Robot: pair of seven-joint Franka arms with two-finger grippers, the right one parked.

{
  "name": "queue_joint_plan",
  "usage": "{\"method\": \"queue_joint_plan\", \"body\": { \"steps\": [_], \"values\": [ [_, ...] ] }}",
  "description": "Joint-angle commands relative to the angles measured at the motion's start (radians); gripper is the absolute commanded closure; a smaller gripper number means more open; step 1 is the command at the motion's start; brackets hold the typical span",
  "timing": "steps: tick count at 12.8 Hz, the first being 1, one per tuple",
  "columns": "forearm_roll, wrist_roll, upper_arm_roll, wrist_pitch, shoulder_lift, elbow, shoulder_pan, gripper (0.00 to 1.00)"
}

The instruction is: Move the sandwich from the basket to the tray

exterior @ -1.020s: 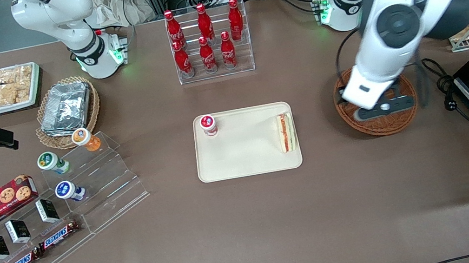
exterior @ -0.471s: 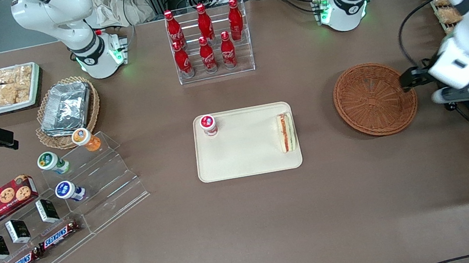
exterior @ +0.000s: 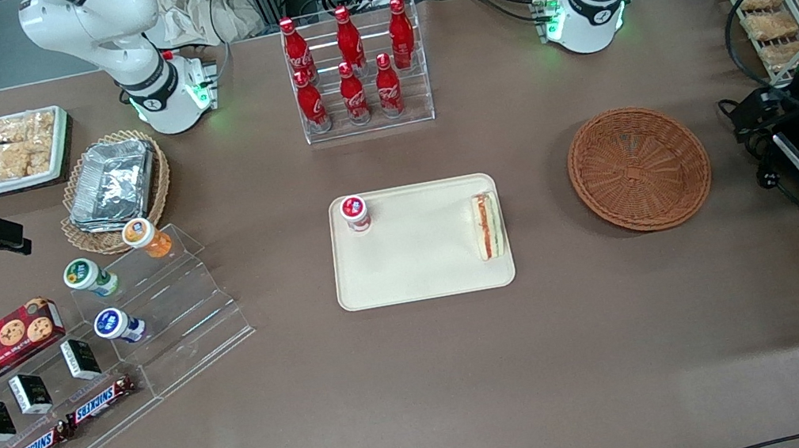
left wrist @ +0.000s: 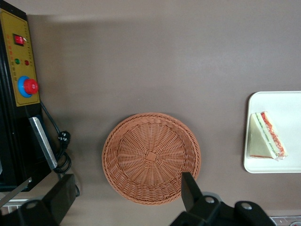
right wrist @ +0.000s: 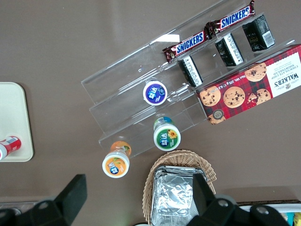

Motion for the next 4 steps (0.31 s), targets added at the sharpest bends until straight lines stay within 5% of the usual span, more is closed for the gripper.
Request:
{"method": "queue_joint_plan", "body": {
  "steps": [1, 4],
  "values": [
    [-0.011, 0.012, -0.001, -0.027, 0.010, 0.027, 0.005, 0.00],
    [-0.002, 0.014, -0.002, -0.027, 0.011, 0.025, 0.005, 0.00]
  ]
}}
